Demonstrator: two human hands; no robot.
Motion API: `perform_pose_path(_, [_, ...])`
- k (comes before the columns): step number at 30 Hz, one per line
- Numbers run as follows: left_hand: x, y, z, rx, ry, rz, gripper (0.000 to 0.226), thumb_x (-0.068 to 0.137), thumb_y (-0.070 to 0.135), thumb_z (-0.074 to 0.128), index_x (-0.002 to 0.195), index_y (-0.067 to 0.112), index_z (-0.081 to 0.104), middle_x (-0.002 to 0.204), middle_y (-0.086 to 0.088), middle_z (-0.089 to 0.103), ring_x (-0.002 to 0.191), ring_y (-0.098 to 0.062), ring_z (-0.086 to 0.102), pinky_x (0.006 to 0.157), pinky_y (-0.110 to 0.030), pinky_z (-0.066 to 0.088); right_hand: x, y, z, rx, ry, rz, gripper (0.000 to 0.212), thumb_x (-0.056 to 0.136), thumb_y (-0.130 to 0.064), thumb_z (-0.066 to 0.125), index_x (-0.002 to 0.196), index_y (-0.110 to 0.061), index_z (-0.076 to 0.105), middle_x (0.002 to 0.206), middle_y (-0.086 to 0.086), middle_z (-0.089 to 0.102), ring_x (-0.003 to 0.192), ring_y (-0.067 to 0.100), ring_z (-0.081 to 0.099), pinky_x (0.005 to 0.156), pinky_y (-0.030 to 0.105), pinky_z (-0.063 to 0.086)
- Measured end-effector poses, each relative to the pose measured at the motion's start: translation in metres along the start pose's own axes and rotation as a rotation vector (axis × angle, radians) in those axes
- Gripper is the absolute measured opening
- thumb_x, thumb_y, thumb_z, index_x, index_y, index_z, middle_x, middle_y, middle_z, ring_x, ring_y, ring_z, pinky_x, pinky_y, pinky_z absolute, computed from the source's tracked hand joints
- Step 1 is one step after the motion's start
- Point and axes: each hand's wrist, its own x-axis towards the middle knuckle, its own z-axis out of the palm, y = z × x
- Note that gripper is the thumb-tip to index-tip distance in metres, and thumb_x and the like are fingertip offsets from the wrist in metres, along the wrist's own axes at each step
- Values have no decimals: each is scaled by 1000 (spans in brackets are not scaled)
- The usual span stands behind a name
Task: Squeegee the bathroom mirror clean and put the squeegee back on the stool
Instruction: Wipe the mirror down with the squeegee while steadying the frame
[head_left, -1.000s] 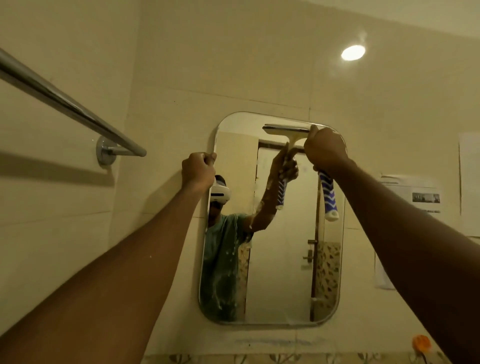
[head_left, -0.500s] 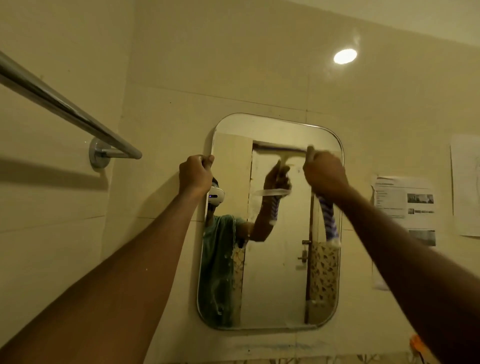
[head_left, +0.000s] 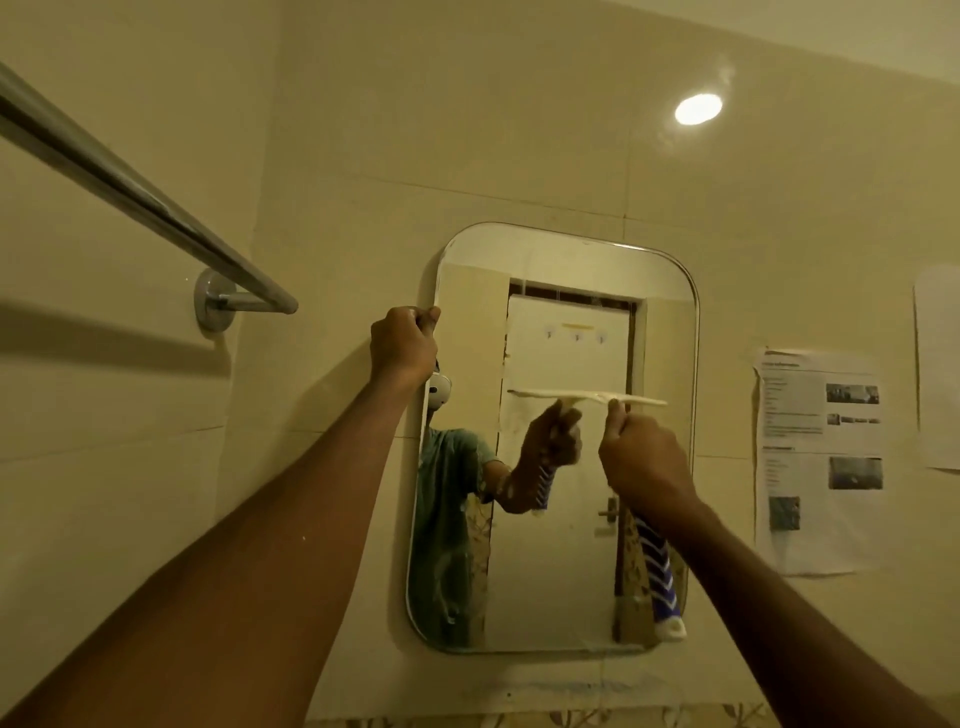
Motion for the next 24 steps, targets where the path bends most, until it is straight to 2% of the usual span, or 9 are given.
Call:
perform_pose_path(2, [0,1,0,-5,-3,-10,40,100,31,46,93,-3,67,92,-22,68,86,-35,63,68,-38,46,15,-11,-14,-21,18,-35,49,107,-34,25,73,-11,53,58,0,51,42,9,45,38,17,31])
perform_pose_path(5, [0,0,0,-5,1,-17,40,99,32,46,92,-2,66,89,-19,67,76,-27,59,62,-34,39,64,-43,-44,-7,111,-100,44,107,-32,25,81,-10,53,60,1,51,43,10,48,40,19,34])
perform_pose_path(8, [-2,0,0,-7,10,-21,40,99,32,47,93,-2,66,88,-18,67,72,-21,54,63,-29,36,106,-70,-66,81,164,-39,42,106,-34,29,92,-6,56,68,4,54,49,12,51,43,21,37])
perform_pose_path(11, [0,0,0,-10,13,-21,40,99,32,47,93,-2,67,90,-19,68,74,-24,56,63,-31,37,112,-71,-64,54,136,11,36,106,-32,31,99,-6,55,67,2,50,49,11,50,39,19,35])
perform_pose_path(12, [0,-1,0,-11,12,-20,40,99,32,47,91,-2,67,89,-19,68,76,-27,58,63,-31,38,105,-67,-58,45,122,1,33,106,-30,30,98,-8,53,66,2,48,48,10,48,36,17,33])
perform_pose_path(15, [0,-2,1,-7,6,-11,42,99,32,47,81,-2,64,83,-21,66,77,-32,60,62,-33,38,67,-37,-34,73,83,-44,43,107,-35,26,84,-10,51,61,0,48,43,7,42,28,12,28])
perform_pose_path(18, [-1,-2,0,2,9,-22,42,99,32,47,74,1,58,77,-20,63,72,-32,56,60,-33,34,15,-5,-3,56,53,-24,49,106,-36,24,72,-13,51,56,1,50,42,9,42,36,19,31])
perform_pose_path(21, [-4,-2,1,-3,24,-34,43,99,33,47,75,0,61,82,-23,66,74,-33,57,61,-34,35,-13,10,9,-3,16,13,57,106,-38,24,65,-13,54,55,3,55,45,14,49,44,22,35])
perform_pose_path(24, [-15,-8,3,6,23,-30,40,100,32,46,72,6,56,82,-21,67,73,-30,58,60,-31,33,10,-4,-8,27,11,-5,50,107,-34,27,71,-12,53,57,1,51,42,8,45,38,17,32])
